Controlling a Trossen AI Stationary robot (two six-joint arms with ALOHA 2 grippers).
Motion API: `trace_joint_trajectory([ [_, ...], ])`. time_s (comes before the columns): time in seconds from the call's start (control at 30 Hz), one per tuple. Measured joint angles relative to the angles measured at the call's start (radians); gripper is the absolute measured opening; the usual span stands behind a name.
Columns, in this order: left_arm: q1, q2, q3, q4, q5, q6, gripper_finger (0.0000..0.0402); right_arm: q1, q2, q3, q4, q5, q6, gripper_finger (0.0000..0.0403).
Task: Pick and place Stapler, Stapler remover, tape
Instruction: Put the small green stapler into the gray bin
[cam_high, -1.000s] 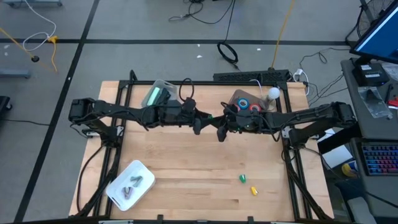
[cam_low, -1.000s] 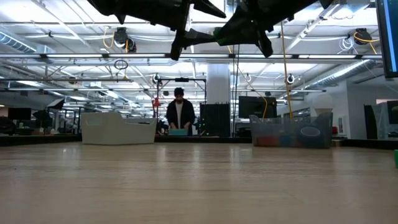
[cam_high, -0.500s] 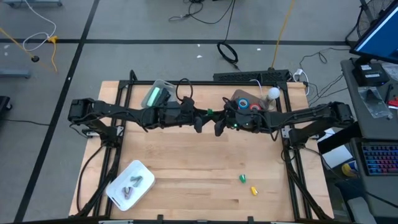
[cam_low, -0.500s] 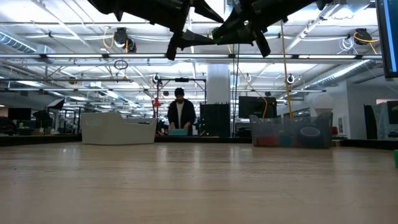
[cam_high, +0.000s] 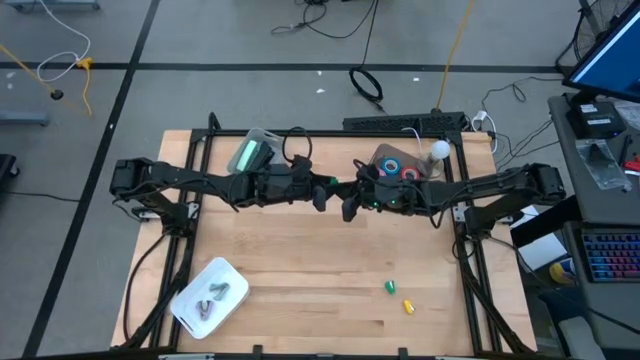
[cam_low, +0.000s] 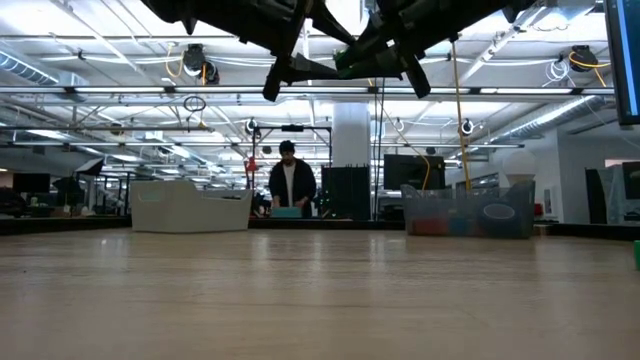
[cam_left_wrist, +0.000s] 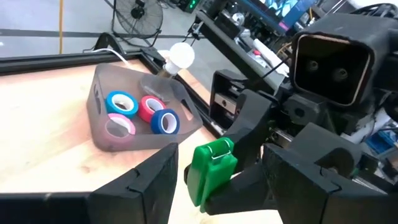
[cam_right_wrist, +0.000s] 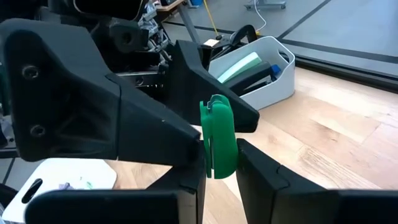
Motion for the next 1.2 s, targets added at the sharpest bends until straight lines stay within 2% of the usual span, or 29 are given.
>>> trace_joint_trajectory([
  [0.27,0.0,0.0,0.0,0.003,-0.003,-0.036,0.0222,-0.004,0.0,0.0,0.005,0.003,0.004,0.0059],
  [0.37,0.001,0.0,0.0,0.003,-0.003,-0.055,0.0191,-0.004,0.0,0.0,0.005,0.003,0.01,0.0059],
  [0.63,0.002,0.0,0.0,-0.004,-0.014,-0.048,0.008,-0.004,-0.001,0.0,0.006,0.001,0.016,0.0062],
  [0.97,0.0,0.0,0.0,0.009,0.008,-0.065,0.008,-0.004,-0.001,0.0,0.018,-0.071,0.012,0.0128],
  [1.2,0.001,0.001,0.0,0.005,0.001,-0.061,0.0079,-0.003,-0.001,0.0,-0.019,-0.102,0.011,0.0156],
])
